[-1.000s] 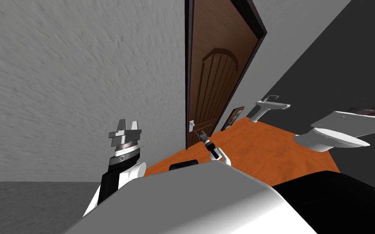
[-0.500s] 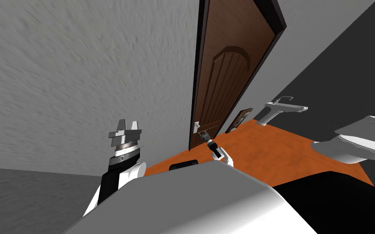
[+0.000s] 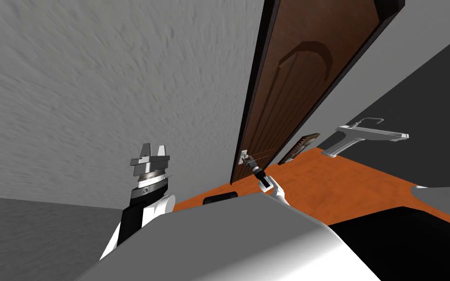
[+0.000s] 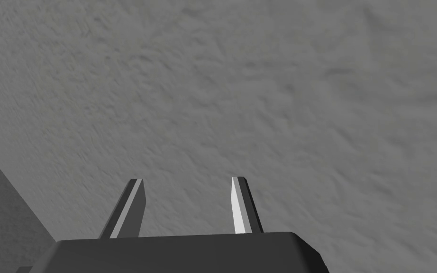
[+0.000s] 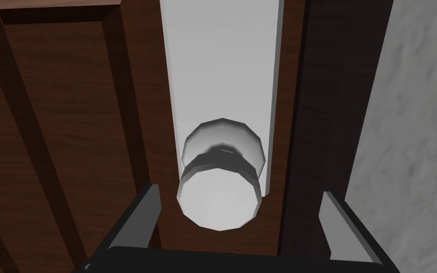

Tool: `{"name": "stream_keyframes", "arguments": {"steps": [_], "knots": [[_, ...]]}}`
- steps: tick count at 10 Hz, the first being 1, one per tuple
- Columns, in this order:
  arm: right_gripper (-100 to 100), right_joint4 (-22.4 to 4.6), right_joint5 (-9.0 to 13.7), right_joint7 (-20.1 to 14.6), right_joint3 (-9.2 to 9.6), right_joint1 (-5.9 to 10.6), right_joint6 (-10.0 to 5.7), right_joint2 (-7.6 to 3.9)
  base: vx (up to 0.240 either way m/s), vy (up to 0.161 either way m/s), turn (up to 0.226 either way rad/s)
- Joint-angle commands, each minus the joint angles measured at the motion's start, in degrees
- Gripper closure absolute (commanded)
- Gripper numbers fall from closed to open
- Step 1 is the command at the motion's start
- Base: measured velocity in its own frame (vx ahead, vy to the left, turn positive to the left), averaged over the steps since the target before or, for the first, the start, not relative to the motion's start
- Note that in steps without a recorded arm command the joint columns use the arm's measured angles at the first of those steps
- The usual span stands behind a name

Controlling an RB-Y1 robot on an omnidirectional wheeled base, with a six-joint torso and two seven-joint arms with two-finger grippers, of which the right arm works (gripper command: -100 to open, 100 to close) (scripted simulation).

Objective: Pull the door open

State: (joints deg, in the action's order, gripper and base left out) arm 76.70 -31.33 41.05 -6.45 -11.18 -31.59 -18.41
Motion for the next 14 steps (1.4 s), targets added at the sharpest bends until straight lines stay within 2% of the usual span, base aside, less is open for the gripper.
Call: {"name": "stream_keyframes", "arguments": {"steps": [1,2,3,8,14], "knots": [[-100,-1.3,0.8,-0.4,-1.76,0.43,-0.89,-0.95,0.185,0.048,0.15],[-100,-1.7,0.6,-0.1,-1.21,0.77,-0.86,-0.59,0.087,0.016,0.027],[100,-1.7,0.6,-0.1,-1.21,0.77,-0.86,-0.59,-0.013,-0.005,-0.027],[100,-1.7,0.6,-0.1,-1.21,0.77,-0.86,-0.59,-0.015,-0.005,0.0],[100,-2.0,3.5,-8.9,-0.26,1.29,-0.26,-0.88,-0.027,-0.018,0.029]]}}
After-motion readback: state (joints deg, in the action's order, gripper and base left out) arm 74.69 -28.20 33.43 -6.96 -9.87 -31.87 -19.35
